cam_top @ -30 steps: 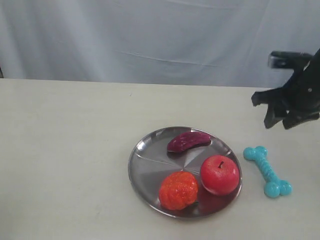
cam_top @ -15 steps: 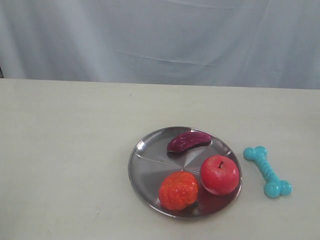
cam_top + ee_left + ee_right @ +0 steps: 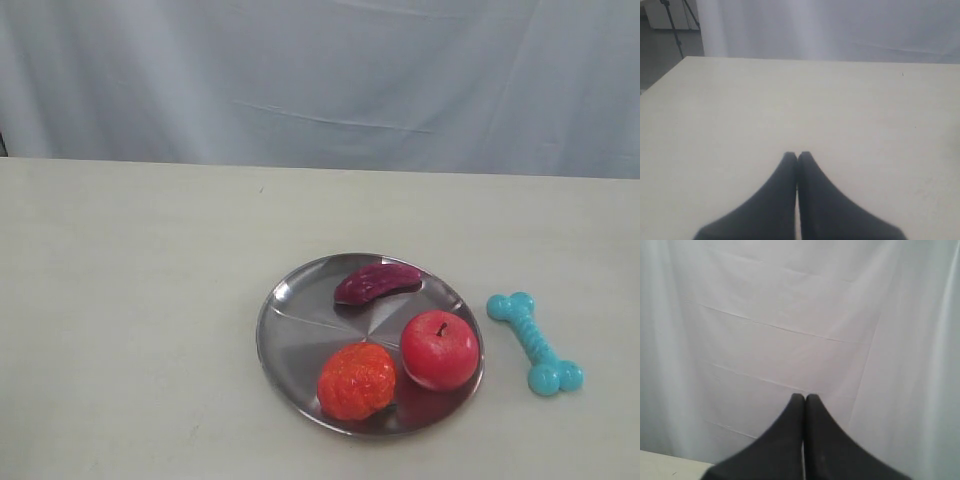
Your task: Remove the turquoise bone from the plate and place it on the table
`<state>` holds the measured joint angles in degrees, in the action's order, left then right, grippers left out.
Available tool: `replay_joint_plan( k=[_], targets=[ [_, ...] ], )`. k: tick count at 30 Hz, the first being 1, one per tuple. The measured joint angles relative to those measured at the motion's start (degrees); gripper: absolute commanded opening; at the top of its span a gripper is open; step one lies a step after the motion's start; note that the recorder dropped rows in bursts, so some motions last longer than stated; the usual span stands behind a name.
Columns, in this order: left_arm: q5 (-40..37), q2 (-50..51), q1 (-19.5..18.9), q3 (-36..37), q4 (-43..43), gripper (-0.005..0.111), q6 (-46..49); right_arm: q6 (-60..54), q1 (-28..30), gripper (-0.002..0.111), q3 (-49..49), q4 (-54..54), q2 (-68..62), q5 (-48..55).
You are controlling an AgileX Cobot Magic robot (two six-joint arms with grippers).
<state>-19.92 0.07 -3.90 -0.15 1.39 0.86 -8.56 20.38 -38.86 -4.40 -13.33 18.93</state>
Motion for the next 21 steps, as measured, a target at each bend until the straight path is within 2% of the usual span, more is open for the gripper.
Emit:
replay_joint_plan(
  k=[9, 21],
  targets=[
    [0.0, 0.0, 0.0, 0.0, 0.0, 0.000, 0.0, 0.0, 0.0, 0.000, 1.7, -0.2, 7.0, 0.1],
    [0.0, 0.0, 0.0, 0.0, 0.0, 0.000, 0.0, 0.0, 0.0, 0.000, 1.7, -0.2, 8.3, 0.1]
  ],
)
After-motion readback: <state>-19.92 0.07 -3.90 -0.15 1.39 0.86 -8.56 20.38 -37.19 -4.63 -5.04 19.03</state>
